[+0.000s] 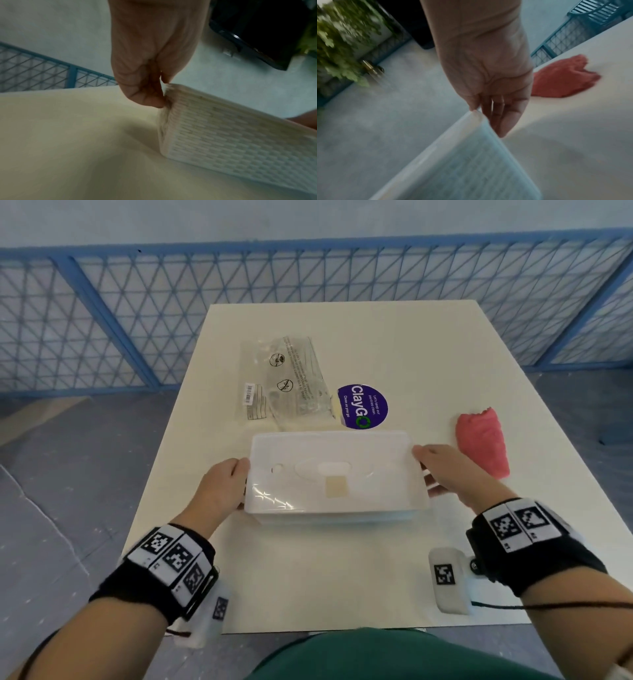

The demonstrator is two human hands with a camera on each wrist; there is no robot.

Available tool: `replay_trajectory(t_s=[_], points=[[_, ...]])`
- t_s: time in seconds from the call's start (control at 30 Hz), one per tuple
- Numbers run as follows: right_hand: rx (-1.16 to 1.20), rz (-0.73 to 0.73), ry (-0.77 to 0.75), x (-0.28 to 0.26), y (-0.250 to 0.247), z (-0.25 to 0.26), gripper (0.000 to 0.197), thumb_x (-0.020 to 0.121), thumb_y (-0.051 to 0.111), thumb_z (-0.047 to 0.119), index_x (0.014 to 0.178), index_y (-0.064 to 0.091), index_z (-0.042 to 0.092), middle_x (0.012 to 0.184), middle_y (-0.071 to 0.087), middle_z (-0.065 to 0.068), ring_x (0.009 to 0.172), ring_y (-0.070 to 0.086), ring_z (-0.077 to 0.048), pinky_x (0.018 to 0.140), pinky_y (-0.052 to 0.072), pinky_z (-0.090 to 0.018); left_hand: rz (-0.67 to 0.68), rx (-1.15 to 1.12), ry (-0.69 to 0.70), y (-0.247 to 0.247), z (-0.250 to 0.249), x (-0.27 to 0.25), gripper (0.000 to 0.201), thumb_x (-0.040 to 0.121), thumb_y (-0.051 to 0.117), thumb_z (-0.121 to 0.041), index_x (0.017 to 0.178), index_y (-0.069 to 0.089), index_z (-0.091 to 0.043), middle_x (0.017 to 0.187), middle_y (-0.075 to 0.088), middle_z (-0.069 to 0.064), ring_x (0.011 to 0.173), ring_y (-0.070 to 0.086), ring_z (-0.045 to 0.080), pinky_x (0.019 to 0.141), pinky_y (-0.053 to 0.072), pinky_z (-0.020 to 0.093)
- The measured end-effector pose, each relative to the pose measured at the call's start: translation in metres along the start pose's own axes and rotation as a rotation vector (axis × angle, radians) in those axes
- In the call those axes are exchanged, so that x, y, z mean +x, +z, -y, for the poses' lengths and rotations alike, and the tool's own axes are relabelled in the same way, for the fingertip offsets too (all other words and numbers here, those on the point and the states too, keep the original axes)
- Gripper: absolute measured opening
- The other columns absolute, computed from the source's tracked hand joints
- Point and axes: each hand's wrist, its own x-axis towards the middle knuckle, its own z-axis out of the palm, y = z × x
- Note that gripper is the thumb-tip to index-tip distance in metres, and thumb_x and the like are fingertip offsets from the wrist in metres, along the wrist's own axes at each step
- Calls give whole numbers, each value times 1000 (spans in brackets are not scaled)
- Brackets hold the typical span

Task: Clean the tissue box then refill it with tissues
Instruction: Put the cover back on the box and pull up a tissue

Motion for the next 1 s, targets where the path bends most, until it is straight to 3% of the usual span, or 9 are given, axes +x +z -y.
replay_trajectory(t_s=[0.07,0.17,0.3,0.43,0.6,0.73,0.8,0.9,1.0], points=[[129,9,43,-2,2,-7,36,100,38,32,107,63,7,95,66,-8,73,61,-22,62,52,-32,42,-209,-92,-1,-3,-5,32,102,40,-25,106,61,-1,106,66,18,81,63,26,63,55,34],[214,35,74,-4,0,-9,34,100,41,33,108,64,10,94,68,-4,78,64,-23,63,52,-33,97,-348,-146,-5,-4,-8,25,101,46,-26,104,63,-9,105,68,7,82,65,21,62,52,28],[190,20,69,-5,1,-4,33,100,40,29,107,64,8,91,67,-4,71,62,-19,55,50,-29,90,-360,-163,-6,-7,-8,18,99,50,-25,96,64,-14,101,68,4,79,66,20,59,52,27],[152,-71,35,-1,9,-7,35,101,38,27,106,62,3,108,66,-17,78,62,-25,55,51,-29,50,-332,-136,0,-8,-6,19,99,48,-25,93,61,-13,98,67,6,77,65,19,59,52,29],[71,-95,14,-1,10,-7,34,100,37,26,113,60,5,114,63,-19,88,62,-30,61,55,-35,30,-246,-113,-1,-8,-5,20,99,46,-21,107,60,-11,110,65,13,87,63,25,63,55,32],[-522,-216,-301,2,10,12,49,97,43,25,145,34,25,146,41,-6,125,49,-28,101,43,-42,-67,313,176,-2,-22,7,51,96,49,-22,144,36,-24,147,42,3,129,45,27,104,41,44],[-820,-91,-481,-3,21,29,67,91,52,41,149,20,32,158,21,5,141,30,-22,112,28,-45,68,595,431,7,-42,5,69,92,54,-40,151,22,-24,159,20,-4,145,21,21,117,22,41],[-979,133,-499,-3,40,40,113,66,69,65,152,5,29,161,1,10,148,5,-15,118,8,-50,369,848,502,26,-61,4,114,69,63,-71,154,6,-22,162,-6,-8,149,-5,13,120,1,39],[-1019,164,-467,-2,46,45,128,57,76,64,152,-1,25,161,-4,10,149,-2,-15,118,2,-51,397,977,480,32,-68,8,130,60,68,-75,154,-3,-19,161,-11,-7,149,-7,14,120,1,40]])
